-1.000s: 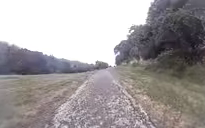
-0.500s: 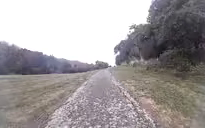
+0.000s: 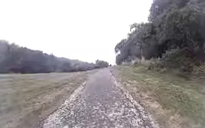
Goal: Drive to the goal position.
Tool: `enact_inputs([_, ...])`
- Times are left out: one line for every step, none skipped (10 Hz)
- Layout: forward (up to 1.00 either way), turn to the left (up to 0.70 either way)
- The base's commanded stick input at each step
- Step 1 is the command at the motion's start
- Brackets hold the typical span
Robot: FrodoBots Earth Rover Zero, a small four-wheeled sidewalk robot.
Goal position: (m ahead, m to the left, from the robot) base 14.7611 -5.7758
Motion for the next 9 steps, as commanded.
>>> enact_inputs([0.45, 0.0])
enact_inputs([0.45, 0.0])
enact_inputs([0.45, 0.0])
enact_inputs([0.45, 0.0])
enact_inputs([0.45, 0.0])
enact_inputs([0.45, 0.0])
enact_inputs([0.45, 0.0])
enact_inputs([0.45, 0.0])
enact_inputs([0.45, 0.0])
